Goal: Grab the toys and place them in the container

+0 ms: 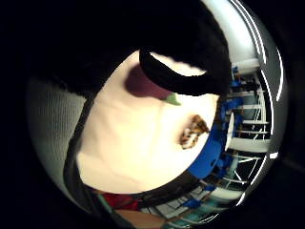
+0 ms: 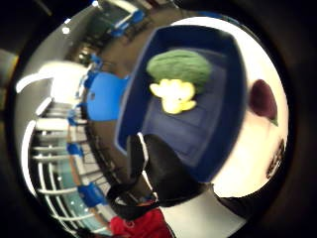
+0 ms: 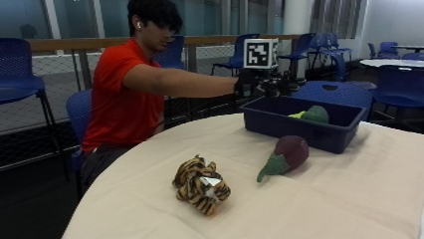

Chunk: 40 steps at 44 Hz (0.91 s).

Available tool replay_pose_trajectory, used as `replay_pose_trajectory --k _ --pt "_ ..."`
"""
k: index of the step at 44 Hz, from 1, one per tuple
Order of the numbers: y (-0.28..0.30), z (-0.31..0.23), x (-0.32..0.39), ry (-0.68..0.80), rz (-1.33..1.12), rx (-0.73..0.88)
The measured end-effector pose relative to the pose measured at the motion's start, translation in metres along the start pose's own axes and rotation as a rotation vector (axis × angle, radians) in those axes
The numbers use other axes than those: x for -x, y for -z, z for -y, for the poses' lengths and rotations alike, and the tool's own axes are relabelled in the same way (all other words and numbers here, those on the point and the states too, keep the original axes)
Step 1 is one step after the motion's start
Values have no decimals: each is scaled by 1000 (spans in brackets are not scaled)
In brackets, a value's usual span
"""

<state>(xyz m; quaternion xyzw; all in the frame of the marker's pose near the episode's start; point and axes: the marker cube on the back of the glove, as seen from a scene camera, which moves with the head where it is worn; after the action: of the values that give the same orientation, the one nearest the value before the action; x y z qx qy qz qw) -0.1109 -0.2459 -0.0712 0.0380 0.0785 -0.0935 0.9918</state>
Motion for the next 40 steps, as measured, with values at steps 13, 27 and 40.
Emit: replay_pose_trajectory --k 13,27,40 --pt "-29 -54 -159 -276 5 80" --pt "-81 -98 -266 -458 50 157" --pt "-127 -110 -312 -500 41 293"
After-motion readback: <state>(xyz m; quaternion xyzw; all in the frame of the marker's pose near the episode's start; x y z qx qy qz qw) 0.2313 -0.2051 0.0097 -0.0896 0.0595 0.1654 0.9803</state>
